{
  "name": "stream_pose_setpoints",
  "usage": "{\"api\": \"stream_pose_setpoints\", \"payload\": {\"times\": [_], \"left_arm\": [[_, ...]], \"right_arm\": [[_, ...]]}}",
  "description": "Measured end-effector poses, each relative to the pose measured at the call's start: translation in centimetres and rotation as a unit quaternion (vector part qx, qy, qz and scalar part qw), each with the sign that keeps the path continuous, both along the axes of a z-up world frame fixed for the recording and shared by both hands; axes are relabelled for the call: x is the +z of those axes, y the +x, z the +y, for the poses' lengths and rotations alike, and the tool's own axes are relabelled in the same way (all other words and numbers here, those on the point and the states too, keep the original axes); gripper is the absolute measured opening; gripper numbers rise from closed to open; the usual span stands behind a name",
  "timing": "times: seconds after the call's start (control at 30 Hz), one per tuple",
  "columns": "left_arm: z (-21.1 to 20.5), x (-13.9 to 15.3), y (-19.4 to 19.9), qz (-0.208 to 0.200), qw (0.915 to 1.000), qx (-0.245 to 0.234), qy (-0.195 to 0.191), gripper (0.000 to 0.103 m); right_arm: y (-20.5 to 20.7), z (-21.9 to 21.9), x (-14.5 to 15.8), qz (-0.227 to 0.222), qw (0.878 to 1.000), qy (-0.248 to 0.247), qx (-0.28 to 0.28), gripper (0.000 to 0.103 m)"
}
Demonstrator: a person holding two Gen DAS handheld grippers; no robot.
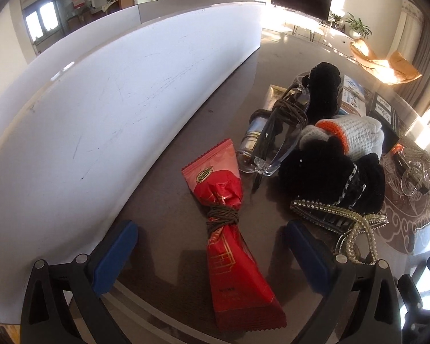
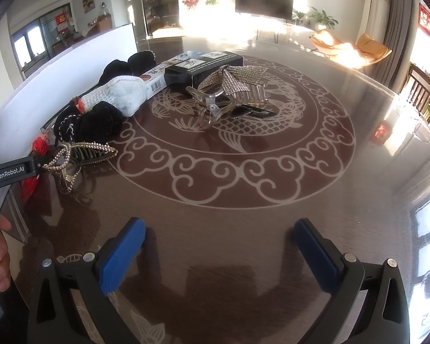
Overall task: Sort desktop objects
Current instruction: 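Reach the left tool to the red tube package and close on it, then lift the red package with the left tool while the right tool grasps the gold beaded belt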
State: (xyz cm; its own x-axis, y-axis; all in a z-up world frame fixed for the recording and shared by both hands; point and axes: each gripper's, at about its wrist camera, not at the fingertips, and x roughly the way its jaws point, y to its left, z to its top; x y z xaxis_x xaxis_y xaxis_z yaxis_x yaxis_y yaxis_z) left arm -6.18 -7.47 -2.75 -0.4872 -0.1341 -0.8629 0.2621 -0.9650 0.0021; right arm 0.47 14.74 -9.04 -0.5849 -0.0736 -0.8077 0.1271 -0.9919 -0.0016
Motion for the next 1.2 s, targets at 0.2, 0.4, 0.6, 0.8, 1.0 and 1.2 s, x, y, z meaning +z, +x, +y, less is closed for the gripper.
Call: {"api": "stream_pose_setpoints", "payload": {"times": [0.2, 0.4, 0.6, 0.8, 1.0, 1.2], "left_arm": [[0.1, 0.9, 2.4, 0.049, 0.9981, -0.037, -0.008, 0.020], [0.7, 0.5, 3.9, 0.076, 0.9958, -0.046, -0.022, 0.020], [0.6, 0.5, 4.4, 0.087, 0.9949, -0.049, -0.015, 0.020], [0.8, 0.4, 4.7, 0.092, 0.9933, -0.068, -0.019, 0.020], [1.9, 0.6, 5.6, 0.094, 0.9876, -0.124, 0.019, 0.020], [4.7, 0.4, 5.7, 0.096, 0.9828, -0.158, -0.008, 0.022]], "right_arm": [[0.0, -0.1, -0.1, -0.001, 1.000, 0.004, 0.000, 0.103], [0.5, -0.8, 0.4, 0.006, 0.998, -0.052, 0.046, 0.103], [-1.4, -7.2, 1.9, 0.020, 0.986, -0.112, 0.121, 0.103], [-5.3, -12.2, 0.1, -0.010, 0.987, -0.067, 0.145, 0.095], [-3.7, -8.3, -0.3, 0.011, 0.985, -0.032, 0.170, 0.081], [-2.5, -1.8, -1.8, -0.007, 0.985, 0.005, 0.171, 0.103]]}}
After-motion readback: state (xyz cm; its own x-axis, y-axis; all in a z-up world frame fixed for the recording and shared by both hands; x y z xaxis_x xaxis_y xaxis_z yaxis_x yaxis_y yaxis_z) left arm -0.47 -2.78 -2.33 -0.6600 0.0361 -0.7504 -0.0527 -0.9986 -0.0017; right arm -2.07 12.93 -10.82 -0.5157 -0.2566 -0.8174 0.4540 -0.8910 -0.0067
